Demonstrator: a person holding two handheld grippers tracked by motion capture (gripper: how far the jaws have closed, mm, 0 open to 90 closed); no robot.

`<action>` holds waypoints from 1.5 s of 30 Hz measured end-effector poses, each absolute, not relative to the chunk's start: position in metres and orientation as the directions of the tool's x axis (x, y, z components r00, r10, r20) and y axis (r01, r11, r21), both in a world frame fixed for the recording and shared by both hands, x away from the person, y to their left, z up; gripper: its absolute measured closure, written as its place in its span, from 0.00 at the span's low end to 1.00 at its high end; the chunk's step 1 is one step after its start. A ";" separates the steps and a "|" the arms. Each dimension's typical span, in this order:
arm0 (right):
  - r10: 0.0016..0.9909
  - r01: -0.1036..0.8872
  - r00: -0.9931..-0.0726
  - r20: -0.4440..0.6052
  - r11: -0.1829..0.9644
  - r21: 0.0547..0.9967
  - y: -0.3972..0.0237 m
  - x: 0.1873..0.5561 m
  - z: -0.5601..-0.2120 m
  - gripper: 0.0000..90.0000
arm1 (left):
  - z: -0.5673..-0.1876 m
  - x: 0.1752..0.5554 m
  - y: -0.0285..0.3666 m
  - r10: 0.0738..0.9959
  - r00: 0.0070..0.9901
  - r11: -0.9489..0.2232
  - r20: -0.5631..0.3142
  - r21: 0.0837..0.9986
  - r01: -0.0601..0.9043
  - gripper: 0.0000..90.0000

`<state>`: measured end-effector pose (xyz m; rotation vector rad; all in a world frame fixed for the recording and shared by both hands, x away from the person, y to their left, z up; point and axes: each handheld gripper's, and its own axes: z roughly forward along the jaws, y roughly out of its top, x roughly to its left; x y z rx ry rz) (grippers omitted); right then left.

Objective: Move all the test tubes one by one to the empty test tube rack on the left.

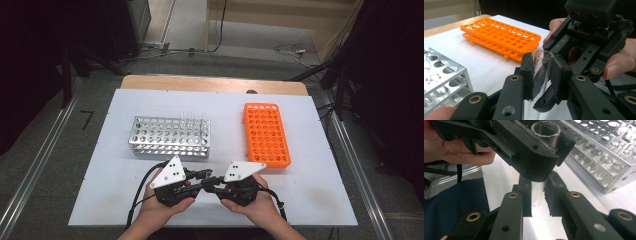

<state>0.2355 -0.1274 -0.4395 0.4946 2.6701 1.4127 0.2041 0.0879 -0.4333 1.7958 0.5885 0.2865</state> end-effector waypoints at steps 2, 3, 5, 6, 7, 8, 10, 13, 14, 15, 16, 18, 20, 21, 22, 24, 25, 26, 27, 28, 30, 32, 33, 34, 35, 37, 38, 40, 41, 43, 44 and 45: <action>0.319 0.247 -0.944 0.083 0.520 0.818 -0.128 0.236 -0.439 0.82 | -0.433 0.204 0.089 0.533 0.840 -0.209 -0.098 0.947 0.243 0.84; 0.323 0.251 -0.943 0.085 0.519 0.817 -0.128 0.236 -0.439 0.82 | -0.433 0.205 0.089 0.535 0.839 -0.210 -0.097 0.947 0.243 0.84; 0.322 0.254 -0.942 0.091 0.512 0.821 -0.128 0.236 -0.440 0.82 | -0.432 0.205 0.090 0.536 0.838 -0.205 -0.099 0.948 0.243 0.84; 0.321 0.251 -0.943 0.088 0.511 0.822 -0.128 0.236 -0.440 0.82 | -0.432 0.206 0.090 0.537 0.837 -0.202 -0.101 0.948 0.244 0.84; 0.318 0.243 -0.945 0.081 0.511 0.824 -0.129 0.237 -0.440 0.81 | -0.432 0.206 0.091 0.539 0.836 -0.196 -0.105 0.949 0.246 0.84; 0.314 0.237 -0.946 0.077 0.511 0.827 -0.129 0.237 -0.440 0.77 | -0.431 0.207 0.092 0.546 0.831 -0.192 -0.104 0.950 0.245 0.84; 0.318 0.226 -0.946 0.065 0.505 0.833 -0.132 0.236 -0.440 0.67 | -0.431 0.208 0.095 0.558 0.824 -0.188 -0.102 0.951 0.245 0.84; 0.327 0.220 -0.943 0.057 0.486 0.846 -0.139 0.236 -0.439 0.56 | -0.430 0.211 0.103 0.574 0.812 -0.175 -0.107 0.952 0.250 0.84; 0.333 0.224 -0.941 0.061 0.476 0.850 -0.143 0.237 -0.438 0.53 | -0.429 0.211 0.105 0.580 0.807 -0.172 -0.108 0.952 0.251 0.84; 0.345 0.232 -0.936 0.066 0.465 0.855 -0.147 0.238 -0.438 0.50 | -0.429 0.212 0.108 0.587 0.803 -0.168 -0.107 0.954 0.250 0.84; 0.360 0.238 -0.930 0.068 0.452 0.860 -0.151 0.240 -0.438 0.46 | -0.428 0.213 0.110 0.592 0.799 -0.166 -0.108 0.953 0.252 0.84; 0.391 0.253 -0.917 0.072 0.434 0.865 -0.159 0.243 -0.437 0.35 | -0.426 0.215 0.115 0.604 0.790 -0.161 -0.106 0.955 0.251 0.84; 0.422 0.266 -0.904 0.072 0.422 0.867 -0.167 0.247 -0.436 0.22 | -0.425 0.217 0.120 0.612 0.783 -0.150 -0.111 0.956 0.253 0.84; 0.435 0.274 -0.897 0.077 0.411 0.869 -0.171 0.249 -0.436 0.17 | -0.425 0.219 0.122 0.619 0.778 -0.153 -0.106 0.956 0.251 0.84; 0.449 0.282 -0.890 0.078 0.408 0.868 -0.176 0.250 -0.435 0.12 | -0.424 0.220 0.124 0.624 0.774 -0.152 -0.104 0.956 0.251 0.84; 0.459 0.292 -0.884 0.087 0.396 0.870 -0.184 0.251 -0.434 0.05 | -0.424 0.224 0.128 0.636 0.765 -0.144 -0.107 0.957 0.253 0.84; 0.463 0.293 -0.882 0.089 0.392 0.872 -0.188 0.252 -0.434 0.02 | -0.423 0.225 0.130 0.641 0.760 -0.141 -0.109 0.956 0.257 0.84; 0.467 0.293 -0.880 0.088 0.389 0.873 -0.192 0.252 -0.434 0.00 | -0.422 0.227 0.132 0.646 0.756 -0.142 -0.106 0.956 0.256 0.84; 0.472 0.292 -0.877 0.085 0.384 0.876 -0.196 0.252 -0.434 0.00 | -0.422 0.230 0.135 0.651 0.752 -0.140 -0.106 0.956 0.256 0.84; 0.480 0.295 -0.873 0.085 0.380 0.877 -0.200 0.252 -0.433 0.00 | -0.421 0.232 0.137 0.656 0.746 -0.131 -0.111 0.958 0.257 0.84; 0.494 0.302 -0.864 0.093 0.361 0.882 -0.209 0.251 -0.432 0.00 | -0.419 0.236 0.141 0.668 0.737 -0.130 -0.109 0.957 0.259 0.84; 0.510 0.306 -0.855 0.096 0.347 0.886 -0.218 0.251 -0.431 0.00 | -0.416 0.241 0.145 0.678 0.728 -0.129 -0.103 0.958 0.255 0.84; 0.514 0.305 -0.853 0.095 0.342 0.889 -0.222 0.250 -0.431 0.00 | -0.414 0.244 0.148 0.683 0.723 -0.128 -0.103 0.958 0.257 0.84; 0.516 0.305 -0.851 0.095 0.340 0.890 -0.226 0.250 -0.431 0.00 | -0.413 0.247 0.149 0.689 0.717 -0.121 -0.105 0.959 0.257 0.84; 0.524 0.311 -0.846 0.099 0.335 0.890 -0.230 0.250 -0.431 0.00 | -0.411 0.249 0.152 0.695 0.712 -0.124 -0.099 0.959 0.254 0.84; 0.535 0.312 -0.839 0.097 0.328 0.892 -0.239 0.249 -0.430 0.00 | -0.409 0.255 0.156 0.707 0.700 -0.120 -0.096 0.960 0.253 0.84; 0.542 0.316 -0.835 0.099 0.324 0.892 -0.243 0.249 -0.430 0.00 | -0.408 0.258 0.159 0.713 0.695 -0.118 -0.095 0.960 0.252 0.84; 0.556 0.325 -0.825 0.104 0.316 0.891 -0.250 0.248 -0.430 0.00 | -0.407 0.263 0.163 0.727 0.680 -0.114 -0.092 0.961 0.252 0.84; 0.563 0.329 -0.820 0.103 0.315 0.890 -0.254 0.247 -0.430 0.00 | -0.406 0.267 0.165 0.732 0.675 -0.111 -0.093 0.961 0.252 0.84; 0.574 0.332 -0.813 0.104 0.309 0.891 -0.261 0.247 -0.431 0.00 | -0.404 0.273 0.169 0.745 0.660 -0.105 -0.093 0.961 0.254 0.84; 0.581 0.335 -0.807 0.105 0.305 0.891 -0.265 0.246 -0.431 0.00 | -0.403 0.276 0.171 0.751 0.654 -0.106 -0.091 0.961 0.256 0.84; 0.586 0.339 -0.803 0.105 0.305 0.890 -0.269 0.246 -0.431 0.00 | -0.402 0.279 0.173 0.755 0.649 -0.104 -0.090 0.961 0.254 0.84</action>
